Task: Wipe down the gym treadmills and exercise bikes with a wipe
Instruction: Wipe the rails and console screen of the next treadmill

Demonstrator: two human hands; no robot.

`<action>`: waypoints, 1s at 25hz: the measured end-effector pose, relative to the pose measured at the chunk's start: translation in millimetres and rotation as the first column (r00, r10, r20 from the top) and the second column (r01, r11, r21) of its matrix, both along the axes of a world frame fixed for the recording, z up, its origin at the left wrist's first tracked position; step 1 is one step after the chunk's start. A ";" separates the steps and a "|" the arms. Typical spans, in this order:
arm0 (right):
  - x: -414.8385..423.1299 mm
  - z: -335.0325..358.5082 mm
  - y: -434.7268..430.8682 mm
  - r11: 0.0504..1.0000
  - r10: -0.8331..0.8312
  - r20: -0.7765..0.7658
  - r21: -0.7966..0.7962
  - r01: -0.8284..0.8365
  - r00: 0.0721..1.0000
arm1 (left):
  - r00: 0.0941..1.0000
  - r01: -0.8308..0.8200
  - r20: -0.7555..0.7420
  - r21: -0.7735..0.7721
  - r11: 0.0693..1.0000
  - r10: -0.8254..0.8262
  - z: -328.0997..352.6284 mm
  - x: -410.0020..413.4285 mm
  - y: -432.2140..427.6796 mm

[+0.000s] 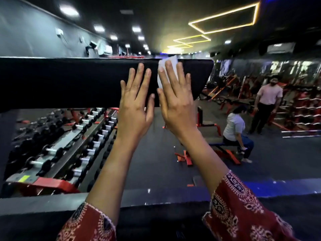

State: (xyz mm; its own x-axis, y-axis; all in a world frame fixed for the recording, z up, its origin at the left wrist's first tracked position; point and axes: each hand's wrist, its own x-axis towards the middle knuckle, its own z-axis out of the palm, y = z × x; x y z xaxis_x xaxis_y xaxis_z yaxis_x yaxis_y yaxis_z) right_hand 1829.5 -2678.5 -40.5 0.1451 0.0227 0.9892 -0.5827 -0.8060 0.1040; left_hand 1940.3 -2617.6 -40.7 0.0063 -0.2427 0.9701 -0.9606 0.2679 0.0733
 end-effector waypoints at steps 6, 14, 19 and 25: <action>-15.2 -6.4 -12.3 0.999 -0.008 0.170 0.034 0.002 0.985 | 0.990 -0.070 0.118 -0.066 0.995 0.078 -7.4 7.0 -5.5; -21.7 -9.4 -19.8 0.997 -0.049 0.058 -0.053 0.052 0.997 | 0.981 -0.088 0.163 -0.083 0.993 0.100 -8.6 10.5 -4.3; -24.1 -0.4 -20.0 0.996 -0.047 0.224 0.085 0.029 0.973 | 0.978 -0.099 0.172 -0.100 0.990 0.115 -11.9 12.4 -4.1; -17.9 -10.5 -19.8 0.993 -0.105 0.052 -0.053 0.108 0.993 | 0.981 -0.112 0.146 -0.103 0.988 0.126 -14.8 22.8 -0.1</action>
State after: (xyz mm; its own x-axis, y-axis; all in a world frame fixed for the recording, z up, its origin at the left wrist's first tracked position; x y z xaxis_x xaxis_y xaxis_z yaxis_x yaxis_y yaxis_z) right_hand 1811.6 -2698.3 -51.1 0.1008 0.0644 0.9928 -0.6705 -0.7328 0.1156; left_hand 1963.1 -2617.7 -55.5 -0.1194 -0.1565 0.9804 -0.9840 0.1501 -0.0959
